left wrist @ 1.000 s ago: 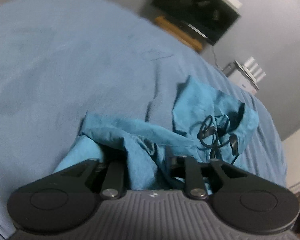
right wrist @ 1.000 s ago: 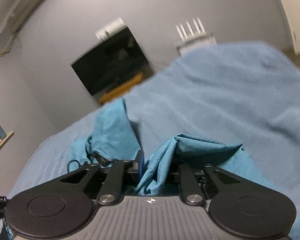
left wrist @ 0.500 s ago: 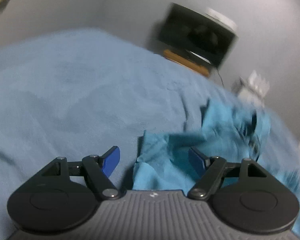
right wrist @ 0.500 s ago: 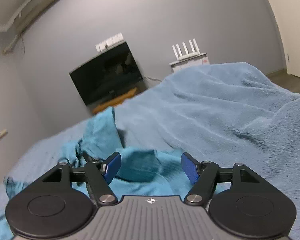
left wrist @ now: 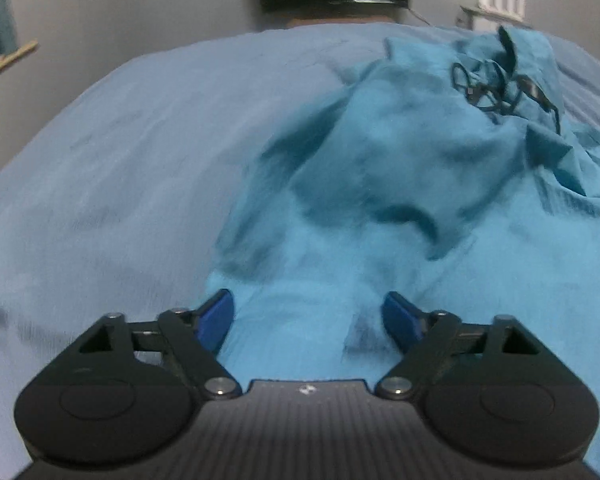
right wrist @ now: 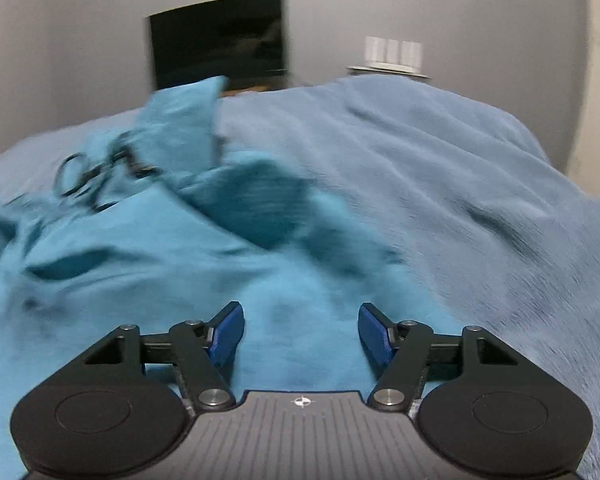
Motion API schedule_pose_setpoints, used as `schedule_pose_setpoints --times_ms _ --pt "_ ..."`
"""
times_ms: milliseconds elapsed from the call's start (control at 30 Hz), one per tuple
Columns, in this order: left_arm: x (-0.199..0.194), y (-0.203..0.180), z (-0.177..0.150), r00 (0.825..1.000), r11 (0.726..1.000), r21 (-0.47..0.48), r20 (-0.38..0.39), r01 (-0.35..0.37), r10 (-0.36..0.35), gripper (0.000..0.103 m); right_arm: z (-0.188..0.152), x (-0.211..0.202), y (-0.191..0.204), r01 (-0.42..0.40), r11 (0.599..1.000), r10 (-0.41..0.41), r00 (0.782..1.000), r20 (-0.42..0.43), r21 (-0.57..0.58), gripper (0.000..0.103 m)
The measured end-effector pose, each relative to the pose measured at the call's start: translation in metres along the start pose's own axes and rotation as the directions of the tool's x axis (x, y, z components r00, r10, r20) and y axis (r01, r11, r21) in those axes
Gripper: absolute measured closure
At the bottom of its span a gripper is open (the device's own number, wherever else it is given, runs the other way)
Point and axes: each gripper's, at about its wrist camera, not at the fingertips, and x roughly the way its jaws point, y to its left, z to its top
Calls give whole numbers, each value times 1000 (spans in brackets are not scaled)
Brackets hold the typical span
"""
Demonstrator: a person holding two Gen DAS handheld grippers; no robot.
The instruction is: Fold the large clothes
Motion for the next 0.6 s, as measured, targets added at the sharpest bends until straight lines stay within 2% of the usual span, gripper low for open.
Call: schedule_pose_setpoints --times_ms 133,300,433,600 --pt "-10 2 -15 1000 1000 -28 1 -12 12 14 -8 -12 -20 4 992 -13 997 70 127 38" --pt "-30 2 -28 999 999 -31 33 -35 36 14 -22 -54 -27 -5 983 -19 991 132 181 32" --pt "-51 8 -41 998 997 -65 51 -31 35 14 -46 -101 -24 -46 979 20 991 130 200 25" --pt "-78 11 -62 995 991 -134 97 -16 30 14 -81 -144 -11 -97 973 82 993 80 208 24"
